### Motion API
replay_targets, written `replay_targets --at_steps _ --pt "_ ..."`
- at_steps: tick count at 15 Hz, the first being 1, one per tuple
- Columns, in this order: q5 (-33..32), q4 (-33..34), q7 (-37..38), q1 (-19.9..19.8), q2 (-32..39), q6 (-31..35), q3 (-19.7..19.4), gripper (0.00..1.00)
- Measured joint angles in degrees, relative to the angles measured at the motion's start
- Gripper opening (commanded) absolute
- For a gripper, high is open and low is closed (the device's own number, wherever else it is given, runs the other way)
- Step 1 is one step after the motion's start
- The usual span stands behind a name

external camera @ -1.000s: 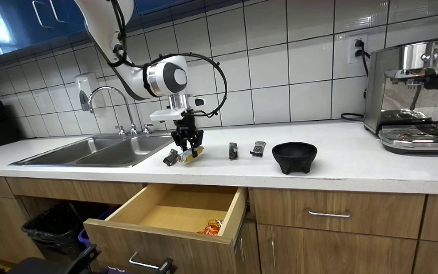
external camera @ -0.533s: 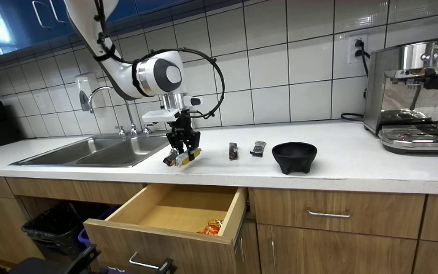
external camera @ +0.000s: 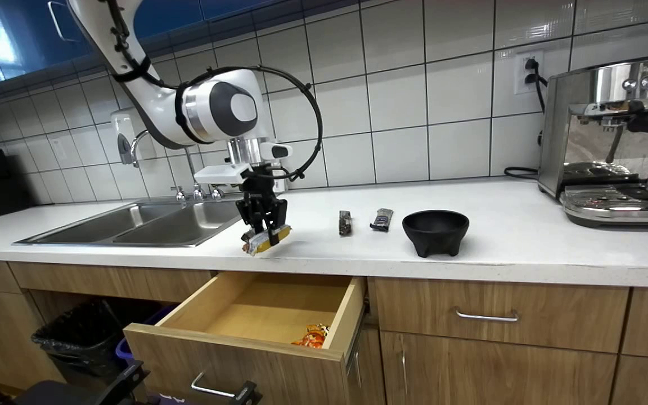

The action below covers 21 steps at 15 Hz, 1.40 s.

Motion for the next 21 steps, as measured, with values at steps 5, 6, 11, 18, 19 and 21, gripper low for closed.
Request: replay_targets --at_steps 5,6,11,18,19,21 --pt "0.8 -6.0 3.7 0.0 -3.6 1.8 0.0 0.16" --pt "0.8 -7.1 4.5 0.0 -4.2 2.2 0.0 0.16" --pt "0.8 -11.9 9.2 0.0 -6.3 4.0 0.0 0.16" --pt "0.7 -15.5 15.5 0.0 -6.4 5.6 -0.6 0.16" --pt "0.7 -15.7 16.5 0.0 -6.2 5.9 -0.9 0.16" --pt "0.7 -15.9 18.1 0.0 -5.7 6.2 -1.3 0.16"
